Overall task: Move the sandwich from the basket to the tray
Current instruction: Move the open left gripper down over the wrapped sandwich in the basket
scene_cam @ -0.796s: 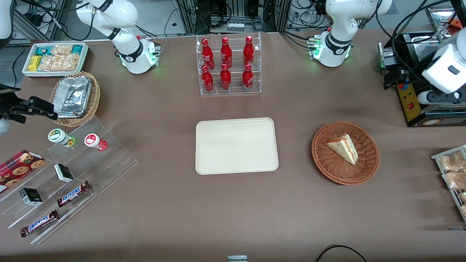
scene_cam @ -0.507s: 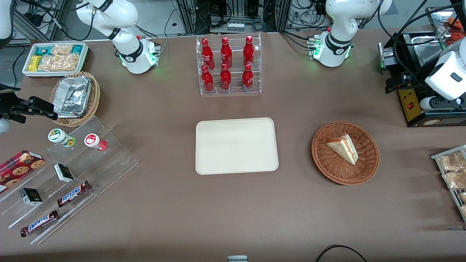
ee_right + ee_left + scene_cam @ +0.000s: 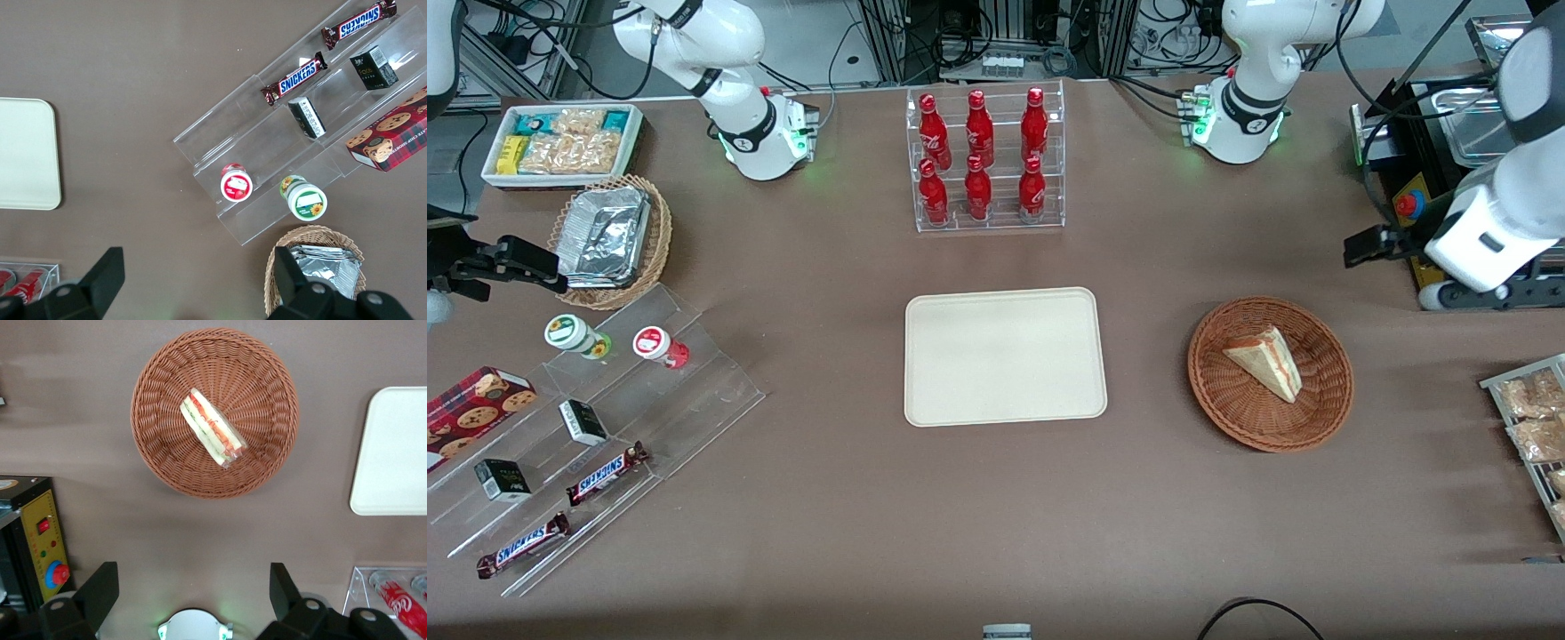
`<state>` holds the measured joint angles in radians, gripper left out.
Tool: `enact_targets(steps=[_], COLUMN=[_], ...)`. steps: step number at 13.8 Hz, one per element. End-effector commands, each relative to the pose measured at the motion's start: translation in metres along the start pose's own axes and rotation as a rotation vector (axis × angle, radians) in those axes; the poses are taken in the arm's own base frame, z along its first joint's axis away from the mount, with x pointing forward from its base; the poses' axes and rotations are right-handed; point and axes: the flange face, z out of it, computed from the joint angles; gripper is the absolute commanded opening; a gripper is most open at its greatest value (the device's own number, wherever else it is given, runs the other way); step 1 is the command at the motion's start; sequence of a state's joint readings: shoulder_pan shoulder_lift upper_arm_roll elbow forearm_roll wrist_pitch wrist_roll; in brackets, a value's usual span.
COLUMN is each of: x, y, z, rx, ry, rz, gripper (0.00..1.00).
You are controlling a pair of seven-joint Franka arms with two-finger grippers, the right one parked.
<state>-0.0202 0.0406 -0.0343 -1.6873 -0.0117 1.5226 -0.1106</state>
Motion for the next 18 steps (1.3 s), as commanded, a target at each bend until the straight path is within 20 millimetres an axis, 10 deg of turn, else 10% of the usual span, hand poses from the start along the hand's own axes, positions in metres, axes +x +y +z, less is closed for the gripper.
enact_targets(steps=[1,9,18], x=[0.001,0.024,0.025], y=[0.000,0.031,0.033], z=[0.031,0.151,0.240], rx=[-0.003,-0.043,-0.095], ry=[0.019,0.118,0.205], rz=[-0.100,-0.612,-0.673], gripper=[1.00,1.00,1.00])
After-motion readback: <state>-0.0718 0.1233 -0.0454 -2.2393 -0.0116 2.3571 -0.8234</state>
